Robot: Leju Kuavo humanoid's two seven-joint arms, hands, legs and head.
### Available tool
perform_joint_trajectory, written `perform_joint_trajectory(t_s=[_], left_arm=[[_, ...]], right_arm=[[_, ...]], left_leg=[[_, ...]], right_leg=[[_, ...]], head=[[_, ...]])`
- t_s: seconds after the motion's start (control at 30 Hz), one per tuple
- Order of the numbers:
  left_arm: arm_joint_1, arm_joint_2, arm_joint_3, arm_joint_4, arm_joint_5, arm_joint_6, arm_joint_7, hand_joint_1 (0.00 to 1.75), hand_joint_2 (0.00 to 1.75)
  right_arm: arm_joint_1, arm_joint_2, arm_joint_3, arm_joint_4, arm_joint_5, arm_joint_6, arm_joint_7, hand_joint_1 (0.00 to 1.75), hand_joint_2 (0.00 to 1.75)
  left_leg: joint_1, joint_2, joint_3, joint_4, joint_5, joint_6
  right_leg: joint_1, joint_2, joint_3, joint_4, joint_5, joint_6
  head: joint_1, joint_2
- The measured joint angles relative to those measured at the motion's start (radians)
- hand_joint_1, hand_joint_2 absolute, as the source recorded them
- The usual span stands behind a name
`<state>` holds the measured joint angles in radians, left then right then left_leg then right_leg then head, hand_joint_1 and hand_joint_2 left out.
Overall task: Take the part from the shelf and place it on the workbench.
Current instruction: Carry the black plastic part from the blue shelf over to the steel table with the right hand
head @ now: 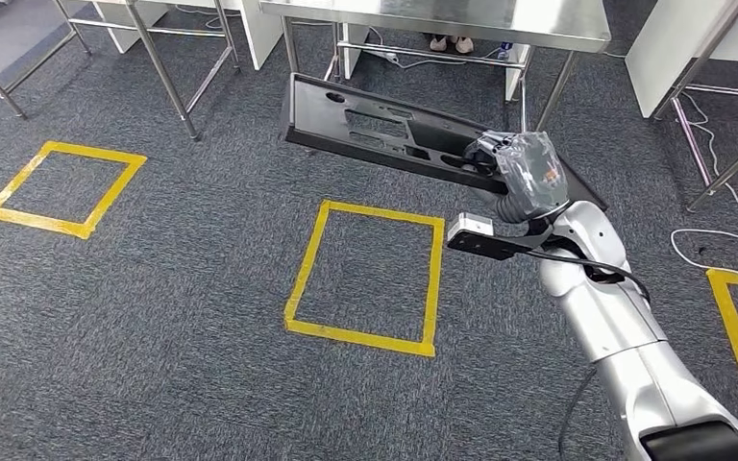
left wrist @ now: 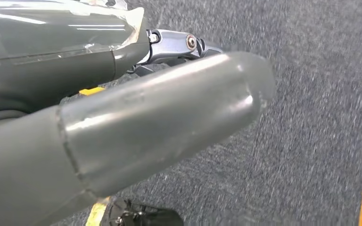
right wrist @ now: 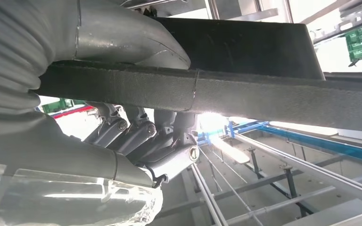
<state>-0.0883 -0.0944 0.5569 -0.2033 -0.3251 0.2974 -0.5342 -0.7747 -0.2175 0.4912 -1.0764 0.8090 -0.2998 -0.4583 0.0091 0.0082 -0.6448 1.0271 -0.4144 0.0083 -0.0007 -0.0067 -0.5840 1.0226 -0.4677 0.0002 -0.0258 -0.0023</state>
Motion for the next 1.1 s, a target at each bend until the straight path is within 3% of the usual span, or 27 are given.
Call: perform_joint_trajectory(t_s=[0.07,0.13,0.23,0.27,0.33,0.4,0.43,0.5,0.53,0.6,0.73,0.8,0.87,0.9,0.93,0.97,1.0,1.03,1.07,1.1], left_arm=[[0.0,0.001,0.0,0.0,-0.008,-0.015,0.018,0.0,0.0],[0.0,0.002,-0.001,0.0,-0.016,-0.022,0.033,0.0,0.0],[0.0,0.003,-0.002,0.0,-0.021,-0.034,0.042,0.0,0.0],[-0.001,0.003,-0.003,0.0,-0.025,-0.039,0.045,0.0,0.0],[-0.004,0.002,-0.005,0.0,-0.035,-0.045,0.05,0.0,0.0],[-0.008,0.0,-0.011,0.0,-0.048,-0.047,0.058,0.0,0.0],[-0.011,-0.001,-0.015,0.0,-0.056,-0.049,0.063,0.0,0.0],[-0.021,-0.004,-0.026,0.0,-0.073,-0.054,0.074,0.0,0.0],[-0.027,-0.005,-0.031,0.0,-0.081,-0.057,0.079,0.0,0.0],[-0.04,-0.004,-0.041,0.0,-0.096,-0.062,0.09,0.0,0.0],[-0.065,-0.002,-0.058,-0.003,-0.116,-0.064,0.111,0.0,0.0],[-0.077,-0.002,-0.064,-0.005,-0.121,-0.064,0.118,0.0,0.0],[-0.083,-0.003,-0.067,-0.005,-0.123,-0.064,0.121,0.0,0.0],[-0.083,-0.003,-0.069,-0.005,-0.123,-0.064,0.122,0.0,0.0],[-0.083,-0.004,-0.07,-0.005,-0.124,-0.064,0.123,0.0,0.0],[-0.083,-0.004,-0.072,-0.005,-0.125,-0.065,0.123,0.0,0.0],[-0.083,-0.004,-0.074,-0.005,-0.129,-0.065,0.123,0.0,0.0],[-0.083,-0.003,-0.076,-0.005,-0.132,-0.065,0.124,0.0,0.0],[-0.083,-0.003,-0.077,-0.004,-0.136,-0.065,0.124,0.0,0.0],[-0.082,-0.003,-0.078,-0.004,-0.138,-0.065,0.125,0.0,0.0]], right_arm=[[0.006,-0.002,-0.005,0.0,0.0,0.0,0.007,1.66,1.75],[0.011,-0.003,-0.011,-0.001,0.0,0.0,0.013,1.66,1.75],[0.014,-0.006,-0.021,-0.003,-0.002,0.001,0.016,1.66,1.75],[0.014,-0.008,-0.024,-0.004,-0.003,0.002,0.016,1.66,1.75],[0.017,-0.011,-0.028,-0.004,-0.005,0.007,0.016,1.66,1.75],[0.023,-0.014,-0.035,-0.003,-0.005,0.012,0.017,1.66,1.75],[0.026,-0.016,-0.038,-0.003,-0.003,0.012,0.018,1.66,1.75],[0.029,-0.019,-0.046,-0.004,0.0,0.011,0.023,1.66,1.75],[0.029,-0.02,-0.049,-0.004,0.001,0.011,0.026,1.66,1.75],[0.035,-0.022,-0.058,-0.006,0.0,0.011,0.029,1.66,1.75],[0.057,-0.023,-0.078,-0.021,-0.003,0.009,0.028,1.66,1.75],[0.061,-0.021,-0.085,-0.03,-0.002,0.007,0.027,1.66,1.75],[0.066,-0.019,-0.088,-0.032,0.001,0.006,0.027,1.66,1.75],[0.07,-0.018,-0.088,-0.032,0.003,0.006,0.027,1.66,1.75],[0.075,-0.018,-0.088,-0.032,0.005,0.005,0.027,1.66,1.75],[0.078,-0.018,-0.088,-0.032,0.006,0.004,0.028,1.66,1.75],[0.079,-0.018,-0.09,-0.032,0.009,0.0,0.031,1.66,1.75],[0.08,-0.017,-0.091,-0.03,0.016,-0.009,0.038,1.66,1.75],[0.081,-0.016,-0.093,-0.028,0.027,-0.023,0.048,1.66,1.75],[0.082,-0.014,-0.095,-0.024,0.043,-0.041,0.06,1.66,1.75]], left_leg=[[-0.006,-0.005,-0.001,0.001,0.001,0.004],[-0.014,-0.011,-0.003,0.004,-0.003,0.017],[-0.006,-0.016,0.01,-0.014,-0.001,0.038],[-0.003,-0.017,0.016,-0.02,-0.001,0.044],[-0.002,-0.019,0.02,-0.022,-0.003,0.05],[-0.001,-0.024,0.024,-0.022,-0.008,0.051],[-0.001,-0.028,0.028,-0.021,-0.011,0.049],[0.001,-0.034,0.041,-0.02,-0.023,0.042],[-0.001,-0.037,0.048,-0.019,-0.03,0.036],[-0.004,-0.04,0.056,-0.017,-0.045,0.023],[0.0,-0.034,0.061,0.0,-0.069,0.002],[0.002,-0.02,0.009,0.097,-0.092,-0.008],[0.003,-0.012,-0.096,0.24,-0.113,-0.016],[0.003,-0.011,-0.142,0.281,-0.103,-0.016],[0.002,-0.011,-0.171,0.285,-0.071,-0.012],[-0.001,-0.011,-0.18,0.247,-0.018,-0.005],[-0.005,-0.011,-0.17,0.172,0.051,0.006],[-0.01,-0.01,-0.152,0.107,0.1,0.018],[-0.017,-0.009,-0.129,0.056,0.13,0.031],[-0.023,-0.008,-0.105,0.022,0.136,0.045]], right_leg=[[0.001,-0.003,0.001,-0.003,0.0,0.005],[-0.007,-0.009,0.003,-0.01,0.002,0.017],[-0.008,-0.011,-0.008,0.014,-0.015,0.031],[-0.008,-0.008,-0.029,0.055,-0.034,0.031],[-0.011,-0.002,-0.1,0.188,-0.084,0.026],[-0.012,0.001,-0.157,0.278,-0.104,0.032],[-0.014,0.002,-0.157,0.266,-0.088,0.04],[-0.019,0.002,-0.099,0.134,-0.021,0.056],[-0.02,0.003,-0.064,0.064,0.007,0.059],[-0.018,0.004,-0.023,-0.01,0.026,0.045],[-0.018,0.006,0.004,-0.016,0.005,0.003],[-0.021,0.006,0.03,-0.017,-0.012,-0.012],[-0.02,0.008,0.056,-0.017,-0.037,-0.018],[-0.019,0.009,0.072,-0.017,-0.051,-0.018],[-0.017,0.009,0.09,-0.018,-0.066,-0.017],[-0.016,0.01,0.11,-0.019,-0.082,-0.017],[-0.014,0.01,0.134,-0.022,-0.099,-0.016],[-0.012,0.01,0.157,-0.032,-0.114,-0.015],[-0.008,0.01,0.177,-0.046,-0.125,-0.011],[-0.006,0.009,0.197,-0.066,-0.132,-0.007]], head=[[-0.001,0.0],[-0.001,0.0],[0.0,0.0],[0.001,0.0],[0.002,0.0],[0.002,0.0],[0.002,0.0],[0.002,0.0],[0.003,0.0],[0.004,0.0],[0.003,0.0],[0.0,0.0],[-0.002,0.0],[-0.002,0.0],[-0.002,0.0],[-0.002,0.0],[-0.002,0.0],[0.0,0.0],[0.003,0.0],[0.002,0.0]])
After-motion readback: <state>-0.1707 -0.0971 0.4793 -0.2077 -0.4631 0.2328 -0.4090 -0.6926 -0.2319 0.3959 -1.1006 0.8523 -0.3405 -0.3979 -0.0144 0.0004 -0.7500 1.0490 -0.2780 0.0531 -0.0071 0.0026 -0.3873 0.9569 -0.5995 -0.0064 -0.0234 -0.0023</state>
